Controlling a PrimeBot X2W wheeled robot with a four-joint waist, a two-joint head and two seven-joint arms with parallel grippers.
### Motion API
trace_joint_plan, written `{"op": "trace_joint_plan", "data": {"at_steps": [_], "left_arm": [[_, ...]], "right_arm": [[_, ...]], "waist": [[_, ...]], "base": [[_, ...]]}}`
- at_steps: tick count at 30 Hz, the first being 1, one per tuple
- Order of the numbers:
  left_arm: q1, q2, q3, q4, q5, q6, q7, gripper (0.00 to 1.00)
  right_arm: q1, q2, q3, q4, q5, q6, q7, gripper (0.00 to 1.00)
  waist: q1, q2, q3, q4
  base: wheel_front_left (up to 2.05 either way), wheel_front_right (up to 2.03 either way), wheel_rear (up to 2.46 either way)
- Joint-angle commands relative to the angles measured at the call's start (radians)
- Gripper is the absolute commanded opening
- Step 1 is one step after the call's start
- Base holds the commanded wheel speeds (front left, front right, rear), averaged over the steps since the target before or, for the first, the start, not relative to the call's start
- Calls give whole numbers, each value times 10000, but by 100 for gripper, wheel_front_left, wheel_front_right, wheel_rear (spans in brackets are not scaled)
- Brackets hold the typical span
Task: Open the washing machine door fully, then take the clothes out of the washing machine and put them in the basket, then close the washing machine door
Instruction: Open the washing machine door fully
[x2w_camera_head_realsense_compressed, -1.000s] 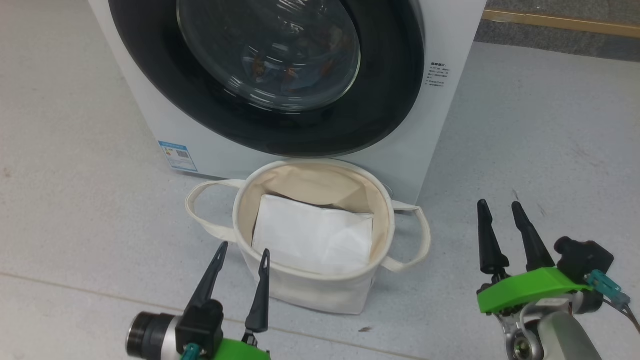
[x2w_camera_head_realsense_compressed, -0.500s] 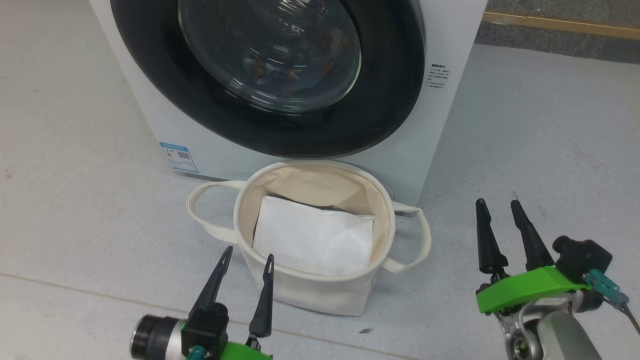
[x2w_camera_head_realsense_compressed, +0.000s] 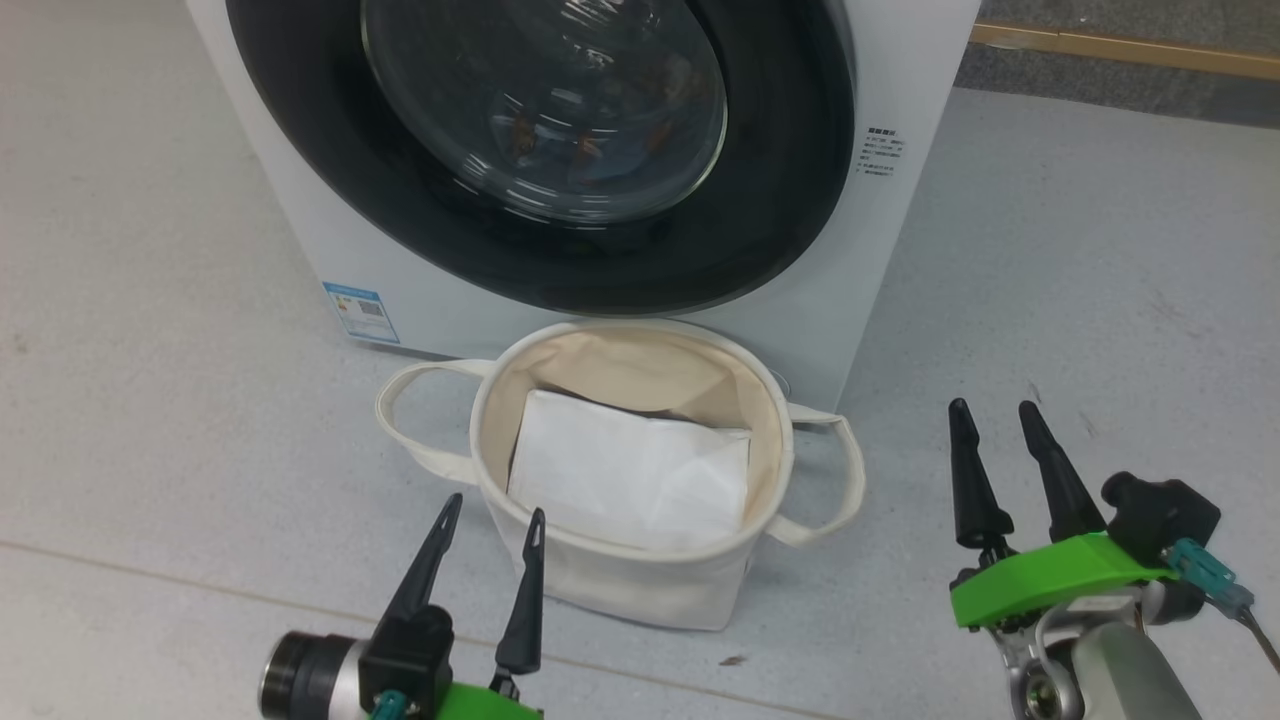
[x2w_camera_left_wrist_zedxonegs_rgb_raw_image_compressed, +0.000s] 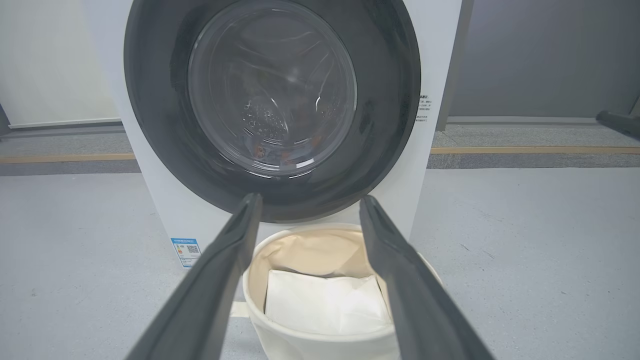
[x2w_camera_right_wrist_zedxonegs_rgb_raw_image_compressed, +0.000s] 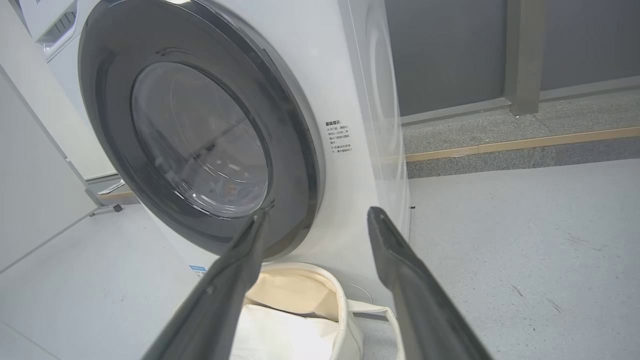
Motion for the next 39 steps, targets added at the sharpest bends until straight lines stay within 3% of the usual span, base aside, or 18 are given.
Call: {"op": "trace_joint_plan", "data": {"at_steps": [1,11,12,13,16,22,26,30,34,39], "left_arm": [[-353,122,293,-338,-59,96,-54,100],[-478,113,203,-336,-100,128,-2,100],[-496,111,198,-334,-104,134,-2,100],[-515,111,193,-337,-103,143,-1,100],[-573,100,168,-341,-104,165,8,100],[-722,25,51,-312,-96,166,102,100],[-939,62,-97,-202,212,324,174,100],[-1102,-46,-172,-155,256,400,204,100],[-1430,-153,-366,-95,397,398,381,100],[-1868,-304,-528,-90,554,452,450,100]], "right_arm": [[-386,-66,262,-351,-90,0,-124,100],[-414,-66,154,-558,-531,0,-124,100],[-424,-66,163,-555,-522,0,-124,82],[-432,-66,191,-521,-569,0,-124,0],[-552,-66,121,-438,-356,0,-124,0],[-977,-66,-257,12,1313,0,-124,0],[-1623,-66,-345,782,3340,0,-57,0],[-2584,-66,-411,1221,6204,0,831,0],[-3668,-68,-1308,1555,8452,0,1826,0],[-4946,-338,-2361,1854,10323,0,3280,0]], "waist": [[0,-1,29,-11],[0,-1,223,11],[0,-1,248,9],[0,-1,288,6],[0,-1,423,-4],[0,-1,702,94],[0,-1,964,219],[0,-1,1365,262],[0,-1,1935,393],[0,-1,2663,597]], "base": [[0,0,0],[0,0,0],[0,0,0],[0,0,0],[0,0,0],[0,0,0],[0,0,0],[0,0,0],[0,0,0],[0,0,0]]}}
